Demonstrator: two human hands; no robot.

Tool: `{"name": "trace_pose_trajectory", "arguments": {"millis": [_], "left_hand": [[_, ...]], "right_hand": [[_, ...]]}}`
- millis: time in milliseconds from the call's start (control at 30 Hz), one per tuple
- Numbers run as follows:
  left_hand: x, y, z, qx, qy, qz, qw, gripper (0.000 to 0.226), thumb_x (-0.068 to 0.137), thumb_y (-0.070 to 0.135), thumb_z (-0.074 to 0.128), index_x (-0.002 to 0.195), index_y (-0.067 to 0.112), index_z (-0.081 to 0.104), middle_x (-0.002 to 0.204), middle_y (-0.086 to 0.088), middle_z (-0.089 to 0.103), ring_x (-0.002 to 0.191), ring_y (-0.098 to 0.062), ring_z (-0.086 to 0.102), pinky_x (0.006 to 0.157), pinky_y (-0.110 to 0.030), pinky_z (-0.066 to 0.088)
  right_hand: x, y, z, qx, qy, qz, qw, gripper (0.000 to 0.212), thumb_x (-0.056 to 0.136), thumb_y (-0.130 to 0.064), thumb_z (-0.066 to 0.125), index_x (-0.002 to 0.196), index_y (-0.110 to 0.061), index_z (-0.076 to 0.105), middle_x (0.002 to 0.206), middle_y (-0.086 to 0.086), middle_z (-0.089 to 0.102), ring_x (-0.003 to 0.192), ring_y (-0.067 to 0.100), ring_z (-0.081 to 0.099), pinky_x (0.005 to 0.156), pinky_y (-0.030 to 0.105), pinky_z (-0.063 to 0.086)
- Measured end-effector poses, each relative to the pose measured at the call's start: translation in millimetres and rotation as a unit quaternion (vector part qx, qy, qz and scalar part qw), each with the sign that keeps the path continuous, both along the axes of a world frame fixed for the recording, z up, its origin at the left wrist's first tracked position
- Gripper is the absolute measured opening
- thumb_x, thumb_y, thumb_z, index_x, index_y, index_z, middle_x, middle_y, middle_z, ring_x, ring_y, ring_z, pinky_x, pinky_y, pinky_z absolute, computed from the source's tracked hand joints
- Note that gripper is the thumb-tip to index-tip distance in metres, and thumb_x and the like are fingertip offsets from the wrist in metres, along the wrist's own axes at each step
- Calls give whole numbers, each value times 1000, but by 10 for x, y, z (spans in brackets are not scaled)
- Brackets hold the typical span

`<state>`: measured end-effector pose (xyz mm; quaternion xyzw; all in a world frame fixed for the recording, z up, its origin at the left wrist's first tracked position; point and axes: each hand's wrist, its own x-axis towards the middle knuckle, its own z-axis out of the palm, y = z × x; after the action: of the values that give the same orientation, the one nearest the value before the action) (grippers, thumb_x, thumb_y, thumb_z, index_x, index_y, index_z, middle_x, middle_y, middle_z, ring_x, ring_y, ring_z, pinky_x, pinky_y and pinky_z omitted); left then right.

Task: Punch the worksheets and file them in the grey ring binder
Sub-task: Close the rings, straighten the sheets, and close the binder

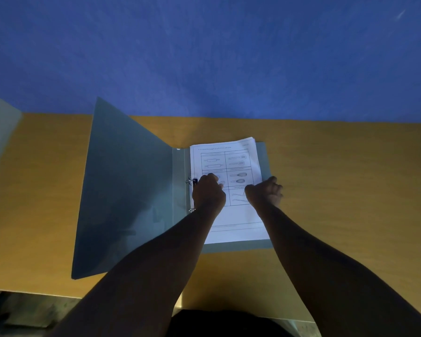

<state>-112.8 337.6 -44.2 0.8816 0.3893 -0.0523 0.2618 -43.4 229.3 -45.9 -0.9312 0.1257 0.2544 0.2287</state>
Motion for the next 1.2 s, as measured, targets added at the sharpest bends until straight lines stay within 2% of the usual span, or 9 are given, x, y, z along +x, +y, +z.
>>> {"name": "trace_pose_trajectory", "arguments": {"millis": [133, 267, 500, 633, 733, 833, 1000, 1100, 1200], "left_hand": [[38, -2, 29, -7, 10, 7, 1000, 31, 97, 27, 60, 126, 16, 60, 128, -1, 63, 119, -20, 59, 93, -29, 46], [48, 11, 30, -11, 19, 16, 1000, 32, 97, 30, 59, 126, 17, 59, 128, 0, 64, 120, -20, 59, 93, -30, 46], [28, 2, 22, -8, 18, 14, 1000, 33, 96, 30, 61, 126, 17, 60, 129, 0, 64, 120, -19, 59, 94, -29, 47], [23, 5, 10, -10, 17, 11, 1000, 33, 96, 30, 61, 126, 17, 60, 129, 1, 63, 120, -19, 59, 94, -29, 46], [13, 13, -2, -9, 16, 4, 1000, 33, 96, 30, 60, 126, 17, 60, 130, 2, 62, 121, -17, 58, 95, -28, 45], [16, 31, -3, -15, 21, 0, 1000, 33, 97, 32, 59, 127, 18, 60, 131, 2, 62, 123, -17, 56, 95, -28, 44], [47, 31, 50, -33, 26, 0, 999, 37, 97, 41, 54, 124, 18, 63, 128, 2, 65, 120, -19, 59, 94, -31, 46], [100, -30, 116, -29, 22, -26, 999, 44, 96, 52, 50, 112, 15, 67, 114, 2, 71, 107, -19, 66, 79, -28, 46], [184, -116, 129, -55, 5, -51, 997, 51, 95, 61, 46, 105, 17, 70, 107, 3, 73, 95, -17, 68, 67, -22, 44]], "right_hand": [[28, -23, 9, 0, 23, -34, 999, 62, 81, -30, 60, 133, -8, 35, 136, 14, 46, 125, 32, 41, 102, 45, 40], [17, -26, 5, -28, 36, -24, 999, 59, 81, -36, 59, 131, -9, 41, 135, 9, 48, 124, 30, 39, 98, 44, 38], [-109, 104, 29, -76, 12, 14, 997, 64, 76, -28, 68, 130, -8, 39, 138, 16, 31, 126, 35, 35, 98, 44, 43], [-82, 89, 20, -43, 27, 1, 999, 63, 79, -20, 67, 130, -8, 33, 140, 19, 28, 128, 36, 36, 100, 41, 43], [-63, 69, -23, -6, 21, -6, 1000, 63, 78, -22, 66, 129, -7, 32, 136, 17, 39, 126, 33, 40, 100, 41, 43], [-60, 54, 4, 21, 15, -35, 999, 59, 76, -29, 65, 126, -10, 40, 125, 10, 55, 121, 31, 45, 97, 48, 46], [-38, 29, 55, -4, -43, 10, 999, 49, 81, -48, 54, 120, -18, 55, 123, 5, 62, 118, 28, 47, 94, 44, 38], [-42, 22, 80, 7, -80, 29, 996, 55, 90, -58, 35, 118, -18, 61, 121, 7, 64, 114, 29, 52, 94, 43, 39], [-42, 19, 117, 72, -108, 41, 991, 69, 94, -57, 14, 111, -15, 66, 111, 10, 70, 101, 30, 63, 90, 39, 50]]}}
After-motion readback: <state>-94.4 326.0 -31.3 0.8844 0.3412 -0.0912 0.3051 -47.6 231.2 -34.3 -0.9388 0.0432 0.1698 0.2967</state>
